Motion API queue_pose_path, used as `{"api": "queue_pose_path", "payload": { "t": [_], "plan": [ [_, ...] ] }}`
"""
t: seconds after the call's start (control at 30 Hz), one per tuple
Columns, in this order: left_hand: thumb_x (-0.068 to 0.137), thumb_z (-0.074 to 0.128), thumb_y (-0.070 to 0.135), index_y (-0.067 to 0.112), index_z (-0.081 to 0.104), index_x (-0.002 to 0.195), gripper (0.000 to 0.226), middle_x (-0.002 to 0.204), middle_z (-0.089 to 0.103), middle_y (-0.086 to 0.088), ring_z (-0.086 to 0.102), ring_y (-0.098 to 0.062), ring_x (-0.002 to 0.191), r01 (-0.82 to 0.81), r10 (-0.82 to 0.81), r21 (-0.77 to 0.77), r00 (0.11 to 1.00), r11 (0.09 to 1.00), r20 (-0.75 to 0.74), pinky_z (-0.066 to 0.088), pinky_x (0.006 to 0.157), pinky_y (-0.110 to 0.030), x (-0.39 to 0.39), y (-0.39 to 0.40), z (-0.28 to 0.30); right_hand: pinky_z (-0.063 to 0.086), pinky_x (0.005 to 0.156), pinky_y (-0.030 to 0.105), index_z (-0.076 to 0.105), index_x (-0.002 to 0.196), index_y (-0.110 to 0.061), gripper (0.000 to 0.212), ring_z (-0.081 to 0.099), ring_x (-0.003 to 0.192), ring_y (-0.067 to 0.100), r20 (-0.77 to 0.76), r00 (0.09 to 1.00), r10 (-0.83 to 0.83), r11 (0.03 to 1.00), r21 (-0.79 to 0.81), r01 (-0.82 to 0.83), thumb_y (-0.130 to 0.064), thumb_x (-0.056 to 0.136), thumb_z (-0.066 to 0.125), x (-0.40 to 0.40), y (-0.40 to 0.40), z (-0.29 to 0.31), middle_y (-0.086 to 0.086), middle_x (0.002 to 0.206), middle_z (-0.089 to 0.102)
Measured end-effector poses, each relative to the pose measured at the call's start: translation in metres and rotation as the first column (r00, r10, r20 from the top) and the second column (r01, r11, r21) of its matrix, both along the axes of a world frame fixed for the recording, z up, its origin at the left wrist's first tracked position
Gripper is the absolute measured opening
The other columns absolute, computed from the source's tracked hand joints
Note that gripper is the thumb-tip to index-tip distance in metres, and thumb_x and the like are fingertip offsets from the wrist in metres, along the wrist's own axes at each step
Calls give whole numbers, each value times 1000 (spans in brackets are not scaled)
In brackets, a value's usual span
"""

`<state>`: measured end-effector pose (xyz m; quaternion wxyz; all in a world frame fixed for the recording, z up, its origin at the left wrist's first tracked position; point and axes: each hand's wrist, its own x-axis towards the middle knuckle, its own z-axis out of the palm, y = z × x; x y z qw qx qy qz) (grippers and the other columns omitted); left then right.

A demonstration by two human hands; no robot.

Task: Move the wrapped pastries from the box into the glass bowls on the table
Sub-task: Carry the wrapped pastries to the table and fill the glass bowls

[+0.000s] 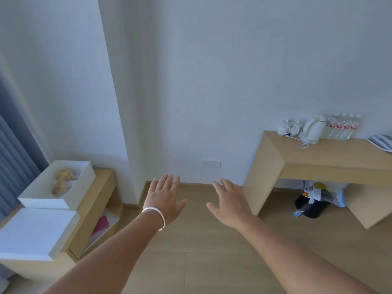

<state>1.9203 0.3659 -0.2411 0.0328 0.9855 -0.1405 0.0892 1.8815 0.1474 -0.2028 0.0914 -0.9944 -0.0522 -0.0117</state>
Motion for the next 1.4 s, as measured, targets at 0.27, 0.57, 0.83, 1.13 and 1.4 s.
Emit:
{"api": "queue_pose_path", "payload": {
  "t": [0.27,0.57,0.83,1.13,1.4],
  "plan": [
    [91,27,61,18,-3,150,79,159,11,-5,-3,-21,146,-84,85,14,995,996,-48,-4,115,-43,106,34,-19,10,120,41,25,151,-22,70,15,146,24,-22,994,104,994,26,-104,-50,93,50,138,45,-24,7,159,21],
    [93,26,60,18,-6,150,77,160,7,-5,-6,-21,146,-274,274,17,959,962,-67,-4,116,-43,244,99,-9,9,121,42,22,152,-21,70,13,147,25,-15,951,309,950,51,-308,-50,93,47,329,115,-31,10,160,19],
    [91,24,61,19,-2,150,77,159,12,-4,-1,-23,146,-514,513,6,856,858,-69,-7,114,-44,301,204,-18,11,120,42,19,153,-21,72,14,146,26,-56,843,535,844,4,-536,-50,94,47,443,237,-32,10,159,18],
    [92,27,61,19,-2,150,77,159,9,-4,0,-24,146,-715,709,-21,697,699,-105,-2,116,-46,336,371,-49,8,121,41,21,153,-22,69,10,148,25,-49,665,745,666,5,-746,-48,94,47,517,433,-50,9,161,17],
    [94,25,61,20,1,150,74,160,10,-3,0,-23,146,-833,820,-57,552,551,-150,3,118,-47,337,493,-65,10,121,41,21,152,-23,68,13,147,24,-87,505,859,502,-54,-863,-50,94,46,550,583,-71,7,160,19]
  ]
}}
